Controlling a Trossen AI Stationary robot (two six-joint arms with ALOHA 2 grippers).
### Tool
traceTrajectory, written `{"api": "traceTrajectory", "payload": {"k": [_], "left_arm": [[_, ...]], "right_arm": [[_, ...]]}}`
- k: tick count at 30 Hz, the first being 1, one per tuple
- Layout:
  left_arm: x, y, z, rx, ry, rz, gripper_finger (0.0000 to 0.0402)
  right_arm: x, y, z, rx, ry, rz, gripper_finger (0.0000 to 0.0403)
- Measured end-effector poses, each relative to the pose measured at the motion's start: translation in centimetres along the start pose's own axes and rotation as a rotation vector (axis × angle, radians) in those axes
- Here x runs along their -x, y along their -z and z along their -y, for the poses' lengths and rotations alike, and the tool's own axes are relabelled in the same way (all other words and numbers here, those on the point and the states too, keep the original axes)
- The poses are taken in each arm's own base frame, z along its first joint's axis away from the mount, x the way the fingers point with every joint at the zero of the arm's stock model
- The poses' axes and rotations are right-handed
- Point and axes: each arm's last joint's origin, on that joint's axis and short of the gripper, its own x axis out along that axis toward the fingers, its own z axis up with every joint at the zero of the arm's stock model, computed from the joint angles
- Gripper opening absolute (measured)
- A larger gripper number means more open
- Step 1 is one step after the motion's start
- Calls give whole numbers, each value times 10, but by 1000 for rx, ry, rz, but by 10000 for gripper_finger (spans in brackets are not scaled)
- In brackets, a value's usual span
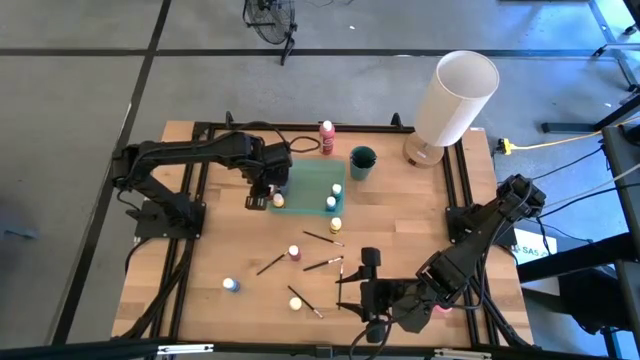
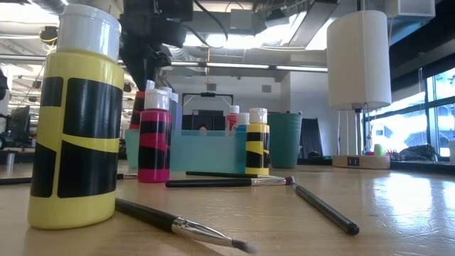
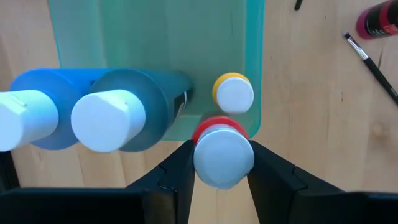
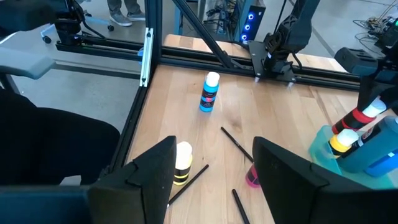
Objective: Pick & Place Paint Supplies
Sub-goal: Put the small red paint bottle into the green bin
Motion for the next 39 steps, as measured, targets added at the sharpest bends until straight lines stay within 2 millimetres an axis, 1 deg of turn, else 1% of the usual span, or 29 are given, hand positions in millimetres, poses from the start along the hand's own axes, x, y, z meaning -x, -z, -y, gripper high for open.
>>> {"api": "traceTrajectory", "payload": {"k": [8, 13, 39], "left_arm": [[1, 0, 1, 2, 2, 3, 122], [1, 0, 2, 2, 41, 12, 119], [1, -2, 2, -14, 36, 30, 118]], "right_arm": [[0, 1, 0, -10, 2, -6, 216], [0, 1, 0, -11, 3, -5, 216], [0, 1, 0, -10, 5, -11, 215]]}}
